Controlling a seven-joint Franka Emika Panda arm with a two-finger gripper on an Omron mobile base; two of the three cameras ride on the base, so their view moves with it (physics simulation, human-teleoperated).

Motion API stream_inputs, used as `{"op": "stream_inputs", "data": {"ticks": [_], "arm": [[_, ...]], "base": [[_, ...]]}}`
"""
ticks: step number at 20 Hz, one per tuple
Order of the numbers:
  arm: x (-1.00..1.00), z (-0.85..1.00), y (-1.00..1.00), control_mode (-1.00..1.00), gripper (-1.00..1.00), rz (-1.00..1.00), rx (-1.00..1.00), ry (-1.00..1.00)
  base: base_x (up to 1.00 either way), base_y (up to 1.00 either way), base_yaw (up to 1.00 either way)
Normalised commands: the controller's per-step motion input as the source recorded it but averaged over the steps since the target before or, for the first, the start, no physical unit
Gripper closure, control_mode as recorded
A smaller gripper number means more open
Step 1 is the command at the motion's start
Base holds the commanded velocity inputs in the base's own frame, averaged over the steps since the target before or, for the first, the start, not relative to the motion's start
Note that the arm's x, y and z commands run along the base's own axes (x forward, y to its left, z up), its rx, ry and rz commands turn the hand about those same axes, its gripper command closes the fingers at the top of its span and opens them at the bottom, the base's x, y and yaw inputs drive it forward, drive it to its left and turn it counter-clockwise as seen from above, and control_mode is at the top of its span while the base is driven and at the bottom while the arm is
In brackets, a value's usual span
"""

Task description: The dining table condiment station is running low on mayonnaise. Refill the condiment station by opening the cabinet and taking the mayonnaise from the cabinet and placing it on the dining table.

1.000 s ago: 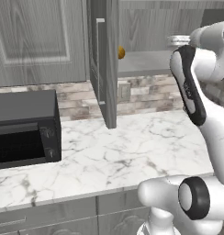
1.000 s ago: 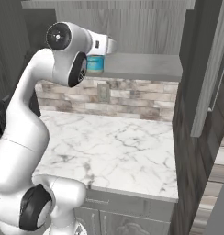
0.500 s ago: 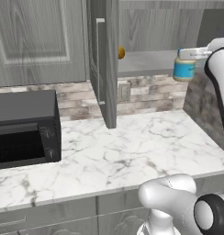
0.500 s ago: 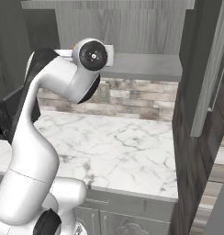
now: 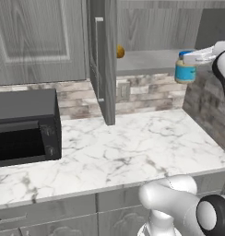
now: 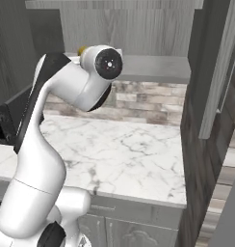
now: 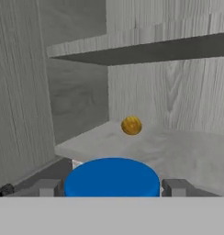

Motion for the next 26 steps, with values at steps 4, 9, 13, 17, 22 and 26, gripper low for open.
{"op": "stream_inputs", "data": {"ticks": [4, 9, 13, 17, 22, 26], "arm": [[0.0, 0.0, 0.0, 1.0, 1.0, 0.0, 0.0, 0.0], [0.0, 0.0, 0.0, 1.0, 1.0, 0.0, 0.0, 0.0], [0.0, 0.0, 0.0, 1.0, 1.0, 0.0, 0.0, 0.0], [0.0, 0.0, 0.0, 1.0, 1.0, 0.0, 0.0, 0.0], [0.0, 0.0, 0.0, 1.0, 1.0, 0.0, 0.0, 0.0], [0.0, 0.0, 0.0, 1.0, 1.0, 0.0, 0.0, 0.0]], "base": [[-0.93, 0.24, 0.1], [-0.73, 0.58, 0.28], [-0.5, 0.66, 0.37], [-0.45, 0.82, 0.49], [-0.5, 0.87, 0.52], [-0.23, 0.91, 0.53]]}}
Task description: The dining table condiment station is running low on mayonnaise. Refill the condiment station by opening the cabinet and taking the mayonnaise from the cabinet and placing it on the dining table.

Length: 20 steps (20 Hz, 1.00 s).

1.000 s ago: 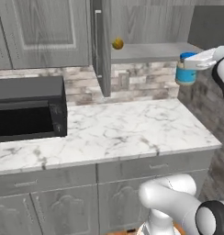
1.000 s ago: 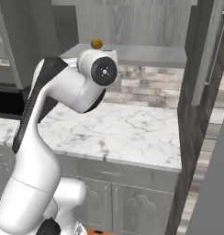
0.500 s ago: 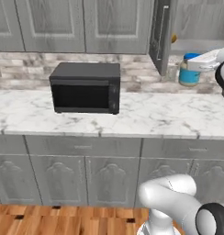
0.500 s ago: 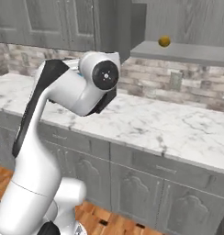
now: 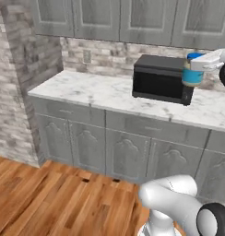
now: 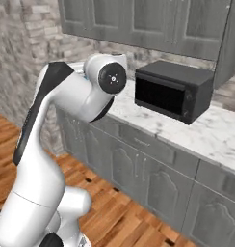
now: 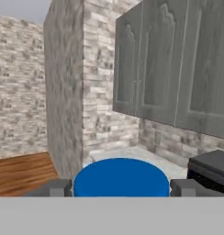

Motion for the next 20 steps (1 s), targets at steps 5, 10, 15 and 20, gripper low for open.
{"op": "stream_inputs", "data": {"ticks": [5, 10, 15, 20], "arm": [[0.0, 0.0, 0.0, 1.0, 1.0, 0.0, 0.0, 0.0], [0.0, 0.0, 0.0, 1.0, 1.0, 0.0, 0.0, 0.0], [0.0, 0.0, 0.0, 1.0, 1.0, 0.0, 0.0, 0.0], [0.0, 0.0, 0.0, 1.0, 1.0, 0.0, 0.0, 0.0]], "base": [[-0.07, 0.85, 0.57], [0.0, 0.65, 0.63], [0.0, 0.47, 0.65], [0.0, 0.33, 0.64]]}}
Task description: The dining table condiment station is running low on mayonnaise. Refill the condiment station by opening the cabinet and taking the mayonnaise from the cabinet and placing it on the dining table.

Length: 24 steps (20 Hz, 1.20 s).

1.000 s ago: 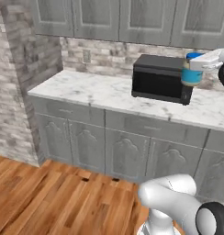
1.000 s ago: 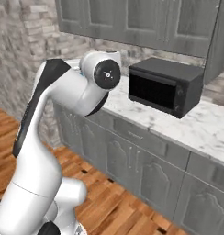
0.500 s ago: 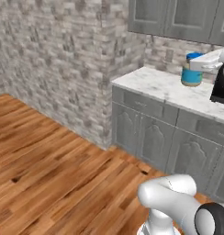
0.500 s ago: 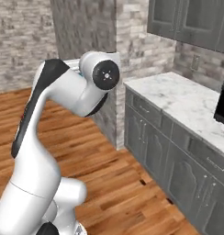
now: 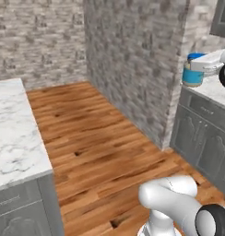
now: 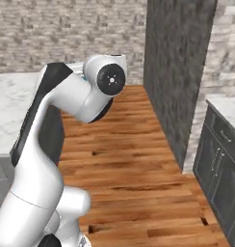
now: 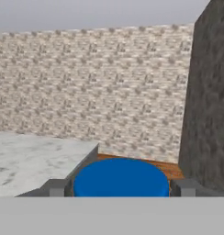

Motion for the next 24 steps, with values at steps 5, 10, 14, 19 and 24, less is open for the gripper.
{"op": "stream_inputs", "data": {"ticks": [5, 10, 14, 19, 24], "arm": [[0.0, 0.0, 0.0, 1.0, 1.0, 0.0, 0.0, 0.0], [0.0, 0.0, 0.0, 1.0, 1.0, 0.0, 0.0, 0.0], [0.0, 0.0, 0.0, 1.0, 1.0, 0.0, 0.0, 0.0], [0.0, 0.0, 0.0, 1.0, 1.0, 0.0, 0.0, 0.0], [0.0, 0.0, 0.0, 1.0, 1.0, 0.0, 0.0, 0.0]], "base": [[0.0, 0.32, 0.63], [0.0, 0.4, 0.62], [0.0, 0.38, 0.62], [0.07, 0.15, 0.57], [0.88, -0.9, 0.34]]}}
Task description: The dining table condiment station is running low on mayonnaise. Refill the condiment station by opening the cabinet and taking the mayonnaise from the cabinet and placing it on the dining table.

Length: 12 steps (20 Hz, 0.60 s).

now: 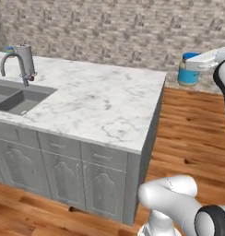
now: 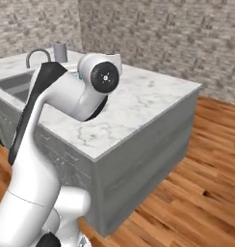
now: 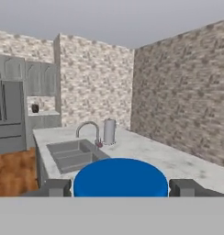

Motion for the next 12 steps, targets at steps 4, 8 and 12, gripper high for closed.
{"op": "stream_inputs", "data": {"ticks": [4, 8, 12], "arm": [[0.0, 0.0, 0.0, 1.0, 1.0, 0.0, 0.0, 0.0], [0.0, 0.0, 0.0, 1.0, 1.0, 0.0, 0.0, 0.0], [0.0, 0.0, 0.0, 1.0, 1.0, 0.0, 0.0, 0.0]], "base": [[0.89, -1.0, 0.32], [0.76, -1.0, 0.29], [0.36, -1.0, 0.18]]}}
